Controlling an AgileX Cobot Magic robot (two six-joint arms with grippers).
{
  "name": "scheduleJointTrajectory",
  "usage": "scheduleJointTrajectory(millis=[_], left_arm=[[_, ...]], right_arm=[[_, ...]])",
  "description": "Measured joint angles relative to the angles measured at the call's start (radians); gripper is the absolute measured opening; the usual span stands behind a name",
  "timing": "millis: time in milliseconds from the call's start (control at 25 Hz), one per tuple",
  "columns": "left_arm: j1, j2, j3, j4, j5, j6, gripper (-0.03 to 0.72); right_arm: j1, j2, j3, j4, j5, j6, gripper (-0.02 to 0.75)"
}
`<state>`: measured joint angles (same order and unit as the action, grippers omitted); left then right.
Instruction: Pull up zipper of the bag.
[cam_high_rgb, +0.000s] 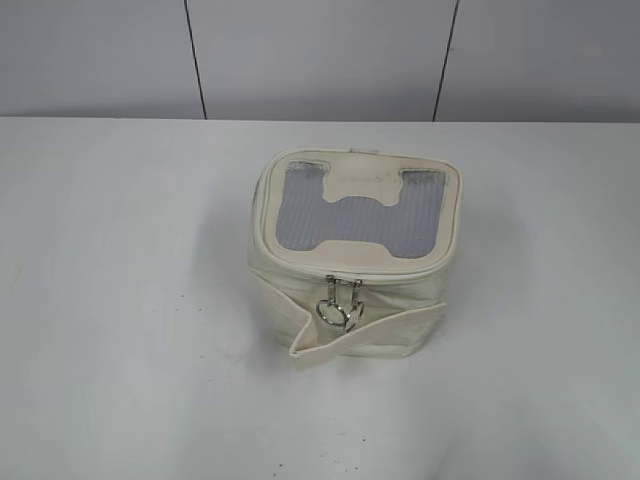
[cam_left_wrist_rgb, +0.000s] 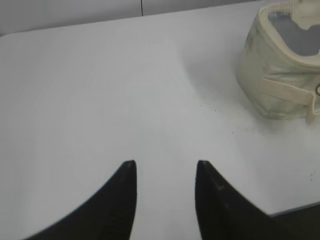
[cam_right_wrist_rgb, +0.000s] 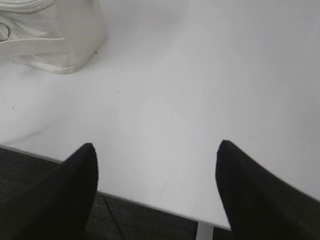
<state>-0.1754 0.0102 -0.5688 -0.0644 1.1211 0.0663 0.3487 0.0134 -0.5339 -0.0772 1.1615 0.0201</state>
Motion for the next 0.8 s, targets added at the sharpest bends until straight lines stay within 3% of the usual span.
scheduleJointTrajectory(millis=[160,800], left_arm=[[0.0,0.003,0.025,-0.004,-0.055,0.003,0.309],[0.0,0.003,0.028,-0.004,-0.062,0.003,0.308]], right_arm=[[0.0,0.018,0.034,0.005,-0.092,-0.01,0.57],[0.0,0.022,0.034,0.013,-0.101,-0.01,0.568]])
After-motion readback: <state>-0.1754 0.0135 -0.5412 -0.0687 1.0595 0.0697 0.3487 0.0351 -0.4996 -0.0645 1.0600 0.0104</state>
